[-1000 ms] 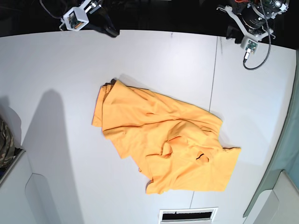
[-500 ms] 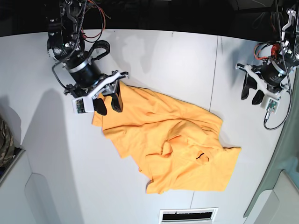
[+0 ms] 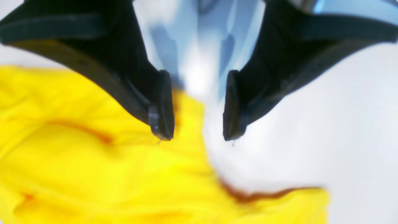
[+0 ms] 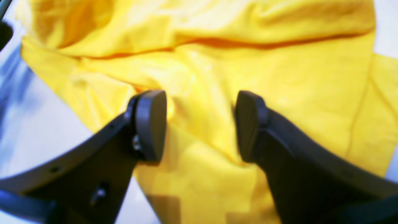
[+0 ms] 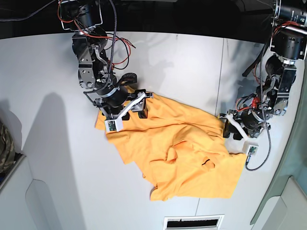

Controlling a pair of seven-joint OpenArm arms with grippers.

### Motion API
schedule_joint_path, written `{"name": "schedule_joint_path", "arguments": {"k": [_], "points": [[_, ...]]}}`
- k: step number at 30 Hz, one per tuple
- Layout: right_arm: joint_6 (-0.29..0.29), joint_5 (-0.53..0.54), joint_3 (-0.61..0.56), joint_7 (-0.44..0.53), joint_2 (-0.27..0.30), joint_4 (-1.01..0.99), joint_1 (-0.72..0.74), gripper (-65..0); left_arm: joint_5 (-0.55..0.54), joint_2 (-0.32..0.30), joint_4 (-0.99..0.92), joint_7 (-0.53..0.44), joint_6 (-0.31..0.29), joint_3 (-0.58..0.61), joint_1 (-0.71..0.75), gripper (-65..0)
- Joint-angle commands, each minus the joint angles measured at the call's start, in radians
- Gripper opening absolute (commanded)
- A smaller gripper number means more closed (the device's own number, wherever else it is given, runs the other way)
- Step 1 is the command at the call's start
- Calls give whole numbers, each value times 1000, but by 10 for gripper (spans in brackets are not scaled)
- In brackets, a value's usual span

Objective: Layout the t-shirt on the table in an organized manner, then fold the t-shirt properly
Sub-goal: 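Grasp the shirt edge with the right gripper and lift it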

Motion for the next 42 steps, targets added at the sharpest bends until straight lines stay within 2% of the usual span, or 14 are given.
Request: {"name": "schedule_joint_path", "arguments": {"k": [1,6,10,12,15,17,19,23,26,30,34,37,38,42], "points": [[7,7,0,20,-4,10,19,-305,-4,5,-3,-19,-21,7,-36,-357],[50,8,0,20,-17,39,21,-305,73,62,-53,-23,-26,43,-45,-357],[144,8,-4,21,-53,107,23,-305,89,61,-56,1,-14,43,-41,-357],[161,8,-16,23,-77,131,29,-305,88,54,-56,12,-13,43,-41,-357],[151,-5,-86,34,-87,129,68,-305,88,52,-56,19,-13,43,-41,-357],[134,-71,-157,44,-87,122,106,-305,88,52,-56,19,-13,43,-41,-357],[99,-120,-238,44,-87,91,154,-305,88,51,-56,19,-13,43,-41,-357],[28,-136,-373,77,-87,-76,259,-305,76,52,-56,29,-13,43,-42,-358],[21,-165,-435,148,-87,-219,326,-305,43,52,-56,45,-13,43,-42,-358],[22,-169,-459,197,-87,-343,363,-314,34,52,-56,57,-28,43,-41,-358],[28,-169,-463,209,-87,-402,373,-462,3,53,-56,56,-28,43,-43,-358],[49,-181,-462,287,-87,-401,373,-650,-2,53,-55,56,-28,43,-44,-358],[48,-196,-462,327,-87,-394,374,-650,-2,52,-53,57,-28,43,-44,-358],[49,-229,-423,323,-87,-307,371,-650,-2,44,-24,57,-28,43,-44,-358]]}}
